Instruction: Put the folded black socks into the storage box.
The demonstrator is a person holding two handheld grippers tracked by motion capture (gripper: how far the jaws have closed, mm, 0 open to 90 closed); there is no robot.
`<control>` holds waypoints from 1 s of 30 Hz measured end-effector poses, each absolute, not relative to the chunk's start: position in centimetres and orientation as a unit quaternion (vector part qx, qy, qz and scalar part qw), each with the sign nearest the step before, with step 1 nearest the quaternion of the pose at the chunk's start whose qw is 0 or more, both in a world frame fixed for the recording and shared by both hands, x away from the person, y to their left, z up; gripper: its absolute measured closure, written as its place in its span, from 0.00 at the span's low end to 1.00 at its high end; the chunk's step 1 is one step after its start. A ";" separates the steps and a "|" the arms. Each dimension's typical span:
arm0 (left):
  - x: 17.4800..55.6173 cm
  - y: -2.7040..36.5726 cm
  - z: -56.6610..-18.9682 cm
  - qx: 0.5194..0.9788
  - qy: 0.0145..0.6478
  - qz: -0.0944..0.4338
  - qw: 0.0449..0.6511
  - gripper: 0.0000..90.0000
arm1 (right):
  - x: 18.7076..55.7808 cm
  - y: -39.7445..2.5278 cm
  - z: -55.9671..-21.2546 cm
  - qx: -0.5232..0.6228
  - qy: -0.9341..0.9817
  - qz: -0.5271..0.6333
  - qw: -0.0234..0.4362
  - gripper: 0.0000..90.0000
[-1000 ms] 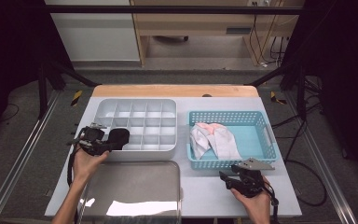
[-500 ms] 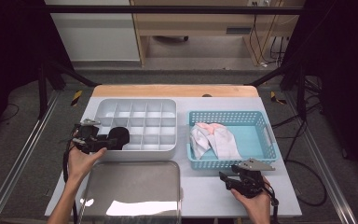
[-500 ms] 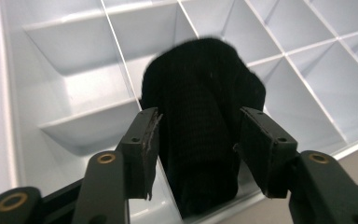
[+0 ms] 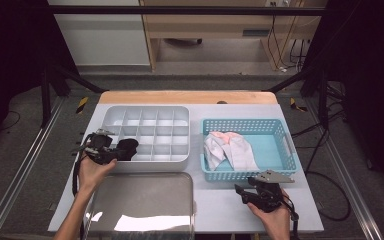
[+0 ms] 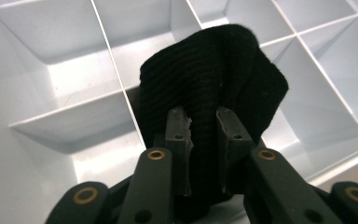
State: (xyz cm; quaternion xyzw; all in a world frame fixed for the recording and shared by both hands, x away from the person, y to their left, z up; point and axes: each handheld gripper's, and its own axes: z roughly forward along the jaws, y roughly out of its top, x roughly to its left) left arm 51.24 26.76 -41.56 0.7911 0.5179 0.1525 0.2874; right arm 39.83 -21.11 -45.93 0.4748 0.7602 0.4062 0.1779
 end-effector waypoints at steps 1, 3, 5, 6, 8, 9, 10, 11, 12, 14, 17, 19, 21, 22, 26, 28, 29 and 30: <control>51.4 26.6 -41.8 0.792 0.520 0.151 0.282 0.85 | 39.9 -21.1 -45.9 0.476 0.760 0.405 0.177 0.47; 51.8 26.3 -42.2 0.795 0.522 0.145 0.272 0.85 | 39.9 -21.0 -46.0 0.476 0.761 0.404 0.176 0.47; 51.9 26.0 -42.3 0.801 0.516 0.149 0.265 0.84 | 39.9 -20.9 -46.1 0.473 0.764 0.402 0.176 0.47; 51.8 26.0 -42.3 0.801 0.515 0.150 0.266 0.83 | 39.8 -20.9 -46.1 0.473 0.765 0.401 0.174 0.47; 51.6 26.2 -42.2 0.796 0.517 0.148 0.276 0.79 | 39.8 -20.9 -46.1 0.472 0.765 0.401 0.175 0.47; 51.5 26.4 -42.0 0.795 0.518 0.146 0.280 0.75 | 39.8 -20.9 -46.1 0.473 0.764 0.402 0.175 0.47; 51.4 26.6 -41.8 0.794 0.519 0.146 0.283 0.70 | 39.9 -21.0 -46.1 0.473 0.763 0.404 0.176 0.46; 51.3 26.8 -41.6 0.792 0.517 0.147 0.290 0.65 | 39.8 -21.0 -46.0 0.473 0.763 0.405 0.177 0.46; 51.2 27.0 -41.3 0.787 0.516 0.147 0.303 0.59 | 39.8 -21.0 -46.0 0.472 0.763 0.405 0.177 0.46; 51.1 27.3 -40.8 0.779 0.512 0.155 0.326 0.54 | 39.8 -21.1 -46.0 0.472 0.763 0.404 0.178 0.46; 51.5 26.9 -40.4 0.774 0.512 0.167 0.333 0.52 | 39.8 -21.0 -46.0 0.472 0.763 0.405 0.177 0.46; 51.9 26.4 -40.5 0.773 0.514 0.174 0.329 0.50 | 39.8 -21.1 -46.0 0.472 0.763 0.404 0.177 0.46; 52.3 25.9 -40.9 0.775 0.516 0.179 0.317 0.49 | 39.8 -21.1 -46.0 0.473 0.763 0.404 0.176 0.46; 52.5 25.8 -41.1 0.776 0.517 0.183 0.310 0.48 | 39.8 -21.1 -46.0 0.473 0.764 0.403 0.176 0.47; 52.5 25.6 -41.3 0.773 0.527 0.192 0.296 0.57 | 39.8 -21.0 -46.1 0.474 0.764 0.402 0.172 0.47; 52.5 25.5 -41.6 0.776 0.531 0.177 0.290 0.70 | 39.9 -21.0 -46.1 0.472 0.767 0.399 0.173 0.47; 52.5 25.5 -41.8 0.777 0.531 0.175 0.288 0.74 | 39.9 -21.0 -46.1 0.472 0.766 0.400 0.174 0.47; 52.5 25.5 -41.8 0.778 0.532 0.172 0.288 0.78 | 39.8 -21.0 -46.1 0.473 0.765 0.401 0.173 0.47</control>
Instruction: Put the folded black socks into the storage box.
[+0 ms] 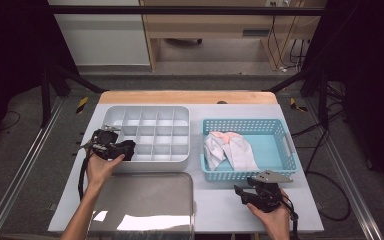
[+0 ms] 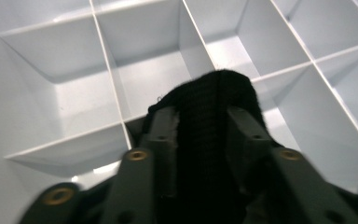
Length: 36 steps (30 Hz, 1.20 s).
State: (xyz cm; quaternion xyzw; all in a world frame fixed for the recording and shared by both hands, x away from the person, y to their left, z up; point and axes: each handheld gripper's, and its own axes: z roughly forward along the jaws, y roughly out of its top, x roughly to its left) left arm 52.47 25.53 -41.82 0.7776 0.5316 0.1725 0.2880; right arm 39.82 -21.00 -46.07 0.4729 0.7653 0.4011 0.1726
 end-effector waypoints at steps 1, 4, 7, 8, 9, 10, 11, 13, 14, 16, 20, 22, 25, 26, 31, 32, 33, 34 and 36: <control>52.4 25.5 -41.9 0.779 0.531 0.171 0.287 0.80 | 39.8 -21.0 -46.1 0.472 0.765 0.402 0.173 0.47; 52.4 25.3 -42.1 0.786 0.527 0.175 0.271 0.84 | 39.8 -21.1 -46.0 0.473 0.765 0.401 0.175 0.47; 52.4 24.9 -42.2 0.796 0.522 0.178 0.249 0.85 | 39.8 -21.0 -46.1 0.474 0.764 0.402 0.173 0.47; 52.5 24.8 -42.1 0.797 0.523 0.176 0.245 0.85 | 39.8 -21.0 -46.1 0.473 0.765 0.401 0.173 0.47; 52.6 24.8 -42.1 0.798 0.525 0.170 0.242 0.85 | 39.8 -21.0 -46.1 0.474 0.765 0.400 0.172 0.47; 52.7 24.9 -42.1 0.799 0.526 0.167 0.241 0.85 | 39.8 -21.0 -46.1 0.473 0.766 0.400 0.173 0.47; 52.7 24.8 -42.1 0.798 0.528 0.165 0.240 0.85 | 39.9 -21.0 -46.2 0.473 0.766 0.401 0.172 0.47; 52.6 24.8 -42.1 0.799 0.524 0.169 0.239 0.84 | 39.9 -20.9 -46.2 0.472 0.766 0.401 0.171 0.47; 52.5 24.7 -42.1 0.799 0.522 0.173 0.243 0.83 | 39.9 -20.9 -46.2 0.472 0.766 0.401 0.170 0.47; 52.2 25.0 -42.2 0.795 0.520 0.176 0.259 0.79 | 39.8 -21.0 -46.2 0.473 0.765 0.402 0.170 0.47; 51.4 26.1 -42.0 0.784 0.518 0.177 0.293 0.65 | 39.8 -21.1 -46.1 0.473 0.761 0.408 0.174 0.46; 50.8 26.6 -41.8 0.779 0.515 0.178 0.311 0.61 | 39.8 -21.2 -46.0 0.472 0.760 0.412 0.176 0.45; 49.8 27.1 -41.2 0.763 0.517 0.188 0.340 0.54 | 39.7 -21.2 -45.9 0.472 0.757 0.415 0.178 0.45; 49.5 27.3 -41.0 0.757 0.519 0.187 0.350 0.51 | 39.7 -21.2 -45.9 0.471 0.756 0.418 0.180 0.44; 48.0 27.5 -40.0 0.733 0.521 0.209 0.385 0.41 | 39.5 -21.4 -45.7 0.469 0.752 0.425 0.186 0.43; 47.7 27.5 -39.9 0.728 0.520 0.210 0.393 0.39 | 39.5 -21.4 -45.6 0.471 0.750 0.427 0.183 0.43; 47.3 27.5 -39.8 0.723 0.519 0.214 0.402 0.38 | 39.4 -21.5 -45.5 0.471 0.747 0.431 0.184 0.42; 46.9 27.4 -39.7 0.719 0.517 0.223 0.408 0.38 | 39.4 -21.5 -45.5 0.474 0.745 0.434 0.180 0.42; 46.2 27.3 -39.6 0.714 0.512 0.230 0.418 0.37 | 39.3 -21.7 -45.3 0.477 0.739 0.440 0.181 0.41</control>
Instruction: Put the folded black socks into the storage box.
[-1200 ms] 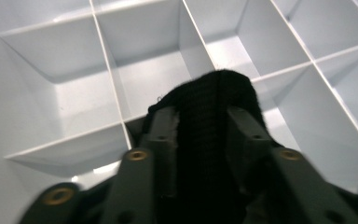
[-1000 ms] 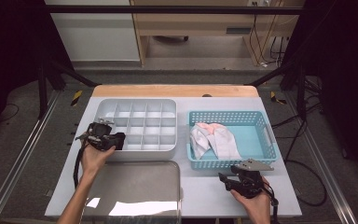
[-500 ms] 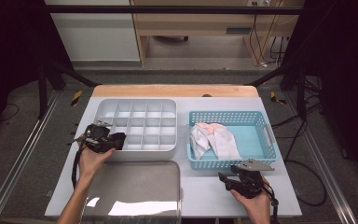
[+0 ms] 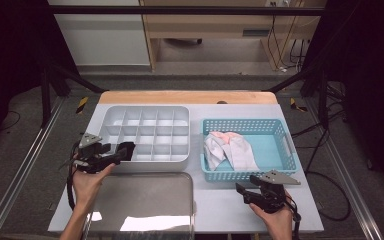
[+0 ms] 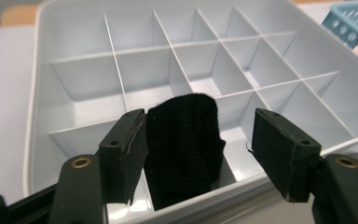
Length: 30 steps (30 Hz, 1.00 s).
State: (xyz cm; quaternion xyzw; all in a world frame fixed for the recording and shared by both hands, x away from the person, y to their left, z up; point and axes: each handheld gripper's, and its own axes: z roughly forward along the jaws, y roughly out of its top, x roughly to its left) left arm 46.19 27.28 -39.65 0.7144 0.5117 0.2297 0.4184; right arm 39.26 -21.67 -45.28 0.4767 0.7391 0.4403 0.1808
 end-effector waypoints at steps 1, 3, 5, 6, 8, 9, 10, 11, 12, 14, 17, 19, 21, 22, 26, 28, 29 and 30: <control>45.8 27.2 -39.7 0.713 0.509 0.228 0.424 0.38 | 39.2 -21.7 -45.2 0.478 0.738 0.442 0.179 0.40; 45.2 27.0 -39.8 0.714 0.505 0.232 0.426 0.39 | 39.1 -21.8 -45.0 0.477 0.735 0.447 0.181 0.39; 44.6 26.9 -39.9 0.715 0.496 0.231 0.435 0.39 | 39.1 -21.8 -44.9 0.477 0.734 0.448 0.180 0.39; 44.3 26.8 -39.9 0.714 0.496 0.232 0.436 0.39 | 39.0 -21.8 -44.8 0.477 0.734 0.450 0.179 0.39; 43.8 26.7 -40.0 0.712 0.493 0.232 0.444 0.39 | 39.0 -21.6 -44.7 0.472 0.737 0.446 0.186 0.40; 43.6 26.7 -40.0 0.714 0.492 0.224 0.446 0.39 | 38.9 -21.5 -44.6 0.470 0.738 0.446 0.188 0.40; 43.4 26.6 -40.1 0.715 0.494 0.215 0.445 0.39 | 38.9 -21.5 -44.5 0.468 0.740 0.445 0.189 0.40; 43.2 26.4 -40.2 0.718 0.491 0.213 0.445 0.39 | 38.8 -21.4 -44.4 0.465 0.740 0.446 0.193 0.40; 43.1 26.4 -40.3 0.720 0.487 0.215 0.445 0.38 | 38.8 -21.4 -44.3 0.461 0.741 0.447 0.196 0.40; 42.7 26.2 -40.5 0.725 0.482 0.222 0.439 0.40 | 38.7 -21.3 -44.1 0.460 0.741 0.447 0.200 0.40; 42.0 25.9 -40.8 0.732 0.478 0.227 0.429 0.46 | 38.7 -21.4 -44.0 0.462 0.738 0.448 0.202 0.40; 41.6 25.7 -41.2 0.740 0.475 0.227 0.418 0.46 | 38.7 -21.4 -44.0 0.462 0.738 0.448 0.204 0.40; 41.2 25.6 -41.5 0.741 0.478 0.222 0.416 0.45 | 38.7 -21.3 -44.0 0.462 0.736 0.449 0.207 0.40; 41.1 25.6 -41.7 0.741 0.478 0.222 0.416 0.45 | 38.8 -21.3 -43.9 0.462 0.735 0.450 0.206 0.40; 40.7 26.0 -42.6 0.741 0.482 0.195 0.426 0.43 | 38.8 -21.1 -43.5 0.461 0.731 0.456 0.211 0.38; 40.4 26.0 -42.9 0.741 0.482 0.203 0.422 0.42 | 38.9 -21.1 -43.1 0.462 0.728 0.459 0.214 0.38; 40.3 26.1 -43.0 0.742 0.481 0.205 0.420 0.42 | 39.0 -21.1 -43.0 0.462 0.727 0.460 0.214 0.38; 40.2 26.1 -43.1 0.743 0.481 0.201 0.419 0.40 | 39.1 -21.0 -42.8 0.463 0.726 0.460 0.215 0.38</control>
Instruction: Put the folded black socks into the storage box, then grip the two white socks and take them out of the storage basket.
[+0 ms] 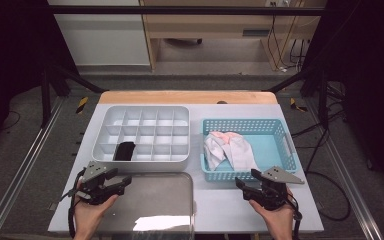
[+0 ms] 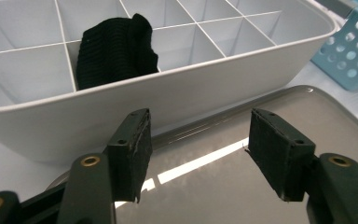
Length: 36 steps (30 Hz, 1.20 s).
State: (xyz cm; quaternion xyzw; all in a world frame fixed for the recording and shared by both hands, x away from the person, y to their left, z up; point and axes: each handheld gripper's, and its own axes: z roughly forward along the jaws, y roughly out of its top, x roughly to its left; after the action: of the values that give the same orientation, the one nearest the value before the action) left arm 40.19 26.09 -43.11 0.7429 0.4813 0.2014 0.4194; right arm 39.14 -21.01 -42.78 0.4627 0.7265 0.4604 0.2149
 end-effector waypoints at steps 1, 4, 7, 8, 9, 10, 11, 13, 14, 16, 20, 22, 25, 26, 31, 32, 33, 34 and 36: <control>40.1 26.1 -43.2 0.744 0.483 0.197 0.418 0.37 | 39.2 -21.0 -42.6 0.462 0.725 0.462 0.215 0.38; 39.9 26.0 -43.6 0.749 0.480 0.195 0.413 0.33 | 39.7 -20.8 -42.0 0.462 0.721 0.467 0.218 0.37; 39.7 26.0 -44.0 0.748 0.477 0.208 0.411 0.35 | 40.2 -20.7 -41.5 0.465 0.719 0.469 0.218 0.35; 39.6 26.1 -44.1 0.747 0.475 0.209 0.416 0.35 | 40.5 -20.6 -41.3 0.464 0.718 0.470 0.219 0.34; 39.5 26.1 -44.1 0.745 0.473 0.209 0.422 0.37 | 40.7 -20.6 -41.2 0.464 0.718 0.471 0.219 0.33; 39.5 26.1 -44.2 0.743 0.470 0.210 0.429 0.37 | 41.0 -20.6 -41.0 0.466 0.717 0.470 0.220 0.33; 39.4 26.2 -44.2 0.740 0.466 0.209 0.437 0.38 | 41.2 -20.6 -40.9 0.467 0.715 0.470 0.221 0.33; 39.2 26.3 -44.1 0.736 0.461 0.211 0.448 0.40 | 41.8 -20.6 -40.6 0.470 0.713 0.468 0.226 0.32; 39.1 26.4 -44.1 0.736 0.460 0.214 0.449 0.40 | 42.1 -20.6 -40.4 0.472 0.712 0.467 0.227 0.32; 39.0 26.6 -44.1 0.735 0.458 0.221 0.448 0.40 | 42.8 -20.6 -40.1 0.475 0.711 0.464 0.230 0.31; 38.8 26.8 -44.3 0.735 0.464 0.218 0.443 0.40 | 43.8 -20.5 -39.8 0.475 0.712 0.459 0.237 0.31; 38.9 26.9 -44.5 0.736 0.472 0.215 0.434 0.40 | 44.4 -20.5 -39.6 0.477 0.708 0.461 0.240 0.31; 39.1 27.0 -44.7 0.736 0.482 0.203 0.429 0.39 | 45.4 -20.4 -39.4 0.480 0.706 0.459 0.245 0.30; 39.1 27.0 -44.8 0.735 0.482 0.204 0.431 0.38 | 45.6 -20.4 -39.3 0.481 0.705 0.460 0.246 0.30; 39.2 27.0 -45.1 0.733 0.484 0.199 0.433 0.36 | 47.3 -20.2 -39.1 0.488 0.695 0.464 0.251 0.29; 39.2 27.1 -45.1 0.732 0.486 0.201 0.434 0.36 | 47.7 -20.0 -39.0 0.490 0.694 0.462 0.253 0.29; 39.2 27.2 -45.1 0.731 0.486 0.203 0.434 0.36 | 47.9 -19.9 -39.0 0.492 0.693 0.459 0.258 0.29; 39.2 27.3 -45.1 0.728 0.489 0.202 0.436 0.36 | 48.3 -19.8 -38.9 0.493 0.692 0.459 0.259 0.29; 39.2 27.5 -45.2 0.725 0.494 0.201 0.435 0.37 | 48.9 -19.6 -38.9 0.493 0.692 0.460 0.258 0.28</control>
State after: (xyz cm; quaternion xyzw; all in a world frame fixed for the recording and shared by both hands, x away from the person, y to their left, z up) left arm 39.23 27.52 -45.16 0.7253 0.4939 0.2013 0.4353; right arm 48.90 -19.64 -38.85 0.4930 0.6916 0.4603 0.2583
